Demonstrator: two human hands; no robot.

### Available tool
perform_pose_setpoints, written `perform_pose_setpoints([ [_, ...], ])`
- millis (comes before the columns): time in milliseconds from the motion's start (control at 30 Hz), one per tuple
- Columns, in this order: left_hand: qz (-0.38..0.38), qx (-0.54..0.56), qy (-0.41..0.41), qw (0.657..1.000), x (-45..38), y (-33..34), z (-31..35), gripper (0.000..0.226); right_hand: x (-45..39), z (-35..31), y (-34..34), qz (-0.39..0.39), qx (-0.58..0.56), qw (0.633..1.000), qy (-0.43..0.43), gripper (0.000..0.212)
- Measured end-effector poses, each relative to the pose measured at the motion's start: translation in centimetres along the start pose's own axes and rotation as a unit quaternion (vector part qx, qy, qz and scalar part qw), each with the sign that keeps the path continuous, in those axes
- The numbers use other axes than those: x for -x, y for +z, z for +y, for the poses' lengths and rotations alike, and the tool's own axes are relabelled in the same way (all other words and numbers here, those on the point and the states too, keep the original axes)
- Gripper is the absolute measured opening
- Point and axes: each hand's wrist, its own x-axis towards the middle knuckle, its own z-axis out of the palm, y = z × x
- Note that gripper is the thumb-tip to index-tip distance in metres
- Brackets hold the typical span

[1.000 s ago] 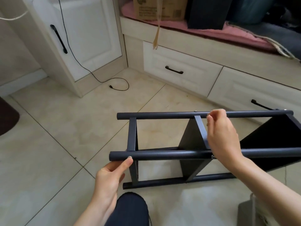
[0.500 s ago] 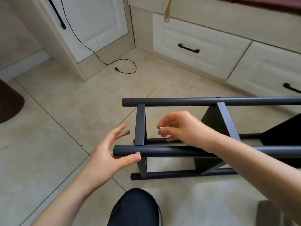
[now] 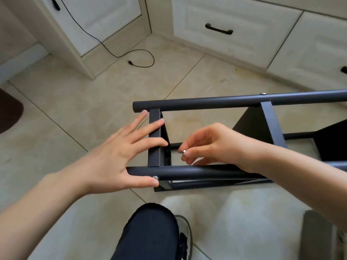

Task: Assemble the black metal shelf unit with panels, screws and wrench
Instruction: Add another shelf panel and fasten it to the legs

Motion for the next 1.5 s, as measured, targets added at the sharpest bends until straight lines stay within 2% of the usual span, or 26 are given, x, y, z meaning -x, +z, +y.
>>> perform_pose_setpoints([
  [267, 0.063, 0.095, 0.002, 0.993, 0.4, 1.9, 0.2, 0.062, -2.5, -0.8, 0.5, -0.094, 0.057, 0.993, 0.053, 0.006],
  [500, 0.064, 0.119, 0.0, 0.991, 0.5, 2.4, 0.5, 0.062, -5.9, -1.0, 1.9, -0.186, -0.055, 0.975, 0.105, 0.007],
  [667, 0.066, 0.146, 0.003, 0.987, 1.0, 3.0, 0.5, 0.069, -6.0, -0.2, 2.2, -0.25, -0.088, 0.957, 0.122, 0.018],
  [900, 0.085, 0.146, 0.009, 0.986, 1.1, 3.2, 0.4, 0.06, -6.0, 0.0, 2.0, -0.269, -0.117, 0.946, 0.139, 0.013],
  [1500, 0.099, 0.139, 0.014, 0.985, 1.2, 3.6, 0.4, 0.058, -6.4, 0.4, 2.2, -0.266, -0.035, 0.953, 0.143, 0.015],
])
